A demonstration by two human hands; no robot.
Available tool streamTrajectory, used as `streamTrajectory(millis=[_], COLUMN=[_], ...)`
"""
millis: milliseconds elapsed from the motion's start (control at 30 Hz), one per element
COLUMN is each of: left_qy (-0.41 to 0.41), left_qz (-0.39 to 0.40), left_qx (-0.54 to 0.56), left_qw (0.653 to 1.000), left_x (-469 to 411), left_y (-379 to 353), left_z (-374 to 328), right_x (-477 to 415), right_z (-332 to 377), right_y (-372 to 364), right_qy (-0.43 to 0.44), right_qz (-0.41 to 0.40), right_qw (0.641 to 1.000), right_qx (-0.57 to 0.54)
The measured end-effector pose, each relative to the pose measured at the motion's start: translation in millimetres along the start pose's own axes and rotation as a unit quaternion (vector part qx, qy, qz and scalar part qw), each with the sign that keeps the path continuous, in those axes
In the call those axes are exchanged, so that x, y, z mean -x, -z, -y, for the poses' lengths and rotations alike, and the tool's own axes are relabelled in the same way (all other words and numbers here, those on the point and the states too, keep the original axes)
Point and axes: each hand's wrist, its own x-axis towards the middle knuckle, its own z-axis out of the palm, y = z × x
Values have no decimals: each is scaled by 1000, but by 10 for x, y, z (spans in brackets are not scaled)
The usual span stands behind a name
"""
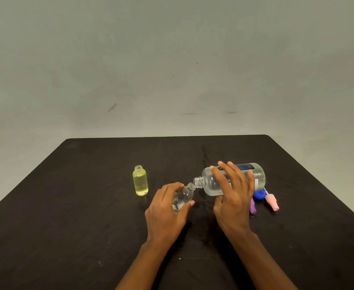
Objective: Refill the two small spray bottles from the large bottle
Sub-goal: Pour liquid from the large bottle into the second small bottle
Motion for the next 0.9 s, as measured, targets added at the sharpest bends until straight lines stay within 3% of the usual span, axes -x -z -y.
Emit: streamTrajectory(millis=[900], left_qy=[-9], left_qz=[-5], left_qx=[3], left_qw=[1000], left_x=[-4], left_y=[11], left_z=[-18], right_x=[7], right_z=[-6], right_y=[-5], right_qy=[0], right_qz=[0], right_qw=[1000], right_qx=[-2])
